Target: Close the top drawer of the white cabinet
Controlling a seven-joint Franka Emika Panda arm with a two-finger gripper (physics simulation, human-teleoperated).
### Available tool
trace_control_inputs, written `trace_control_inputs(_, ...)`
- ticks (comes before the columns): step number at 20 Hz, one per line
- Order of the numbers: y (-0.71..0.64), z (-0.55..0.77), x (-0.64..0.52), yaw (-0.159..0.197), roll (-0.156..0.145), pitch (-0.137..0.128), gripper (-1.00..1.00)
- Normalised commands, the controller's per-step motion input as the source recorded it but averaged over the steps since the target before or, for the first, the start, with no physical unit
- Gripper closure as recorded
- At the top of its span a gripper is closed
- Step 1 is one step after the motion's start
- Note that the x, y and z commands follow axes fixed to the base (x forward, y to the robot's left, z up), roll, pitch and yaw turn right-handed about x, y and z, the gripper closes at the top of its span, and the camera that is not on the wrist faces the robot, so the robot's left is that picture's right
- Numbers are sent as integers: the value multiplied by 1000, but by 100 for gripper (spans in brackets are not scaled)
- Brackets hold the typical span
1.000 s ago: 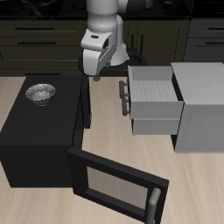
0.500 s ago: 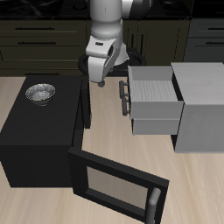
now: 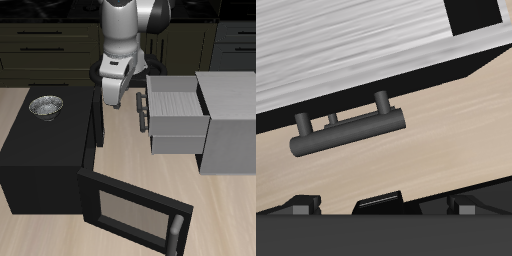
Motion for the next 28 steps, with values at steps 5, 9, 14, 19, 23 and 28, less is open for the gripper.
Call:
trace_control_inputs(5,1,-234,-37,13,16,19,-100)
trace_control_inputs(9,0,-98,105,4,-9,-16,-100)
trace_control_inputs(14,35,-204,61,4,15,3,-100)
trace_control_inputs(19,122,-122,103,6,20,-24,-100)
trace_control_inputs(23,186,-26,72,-18,43,-31,-100)
trace_control_inputs(28,328,22,23,-7,68,-35,-100)
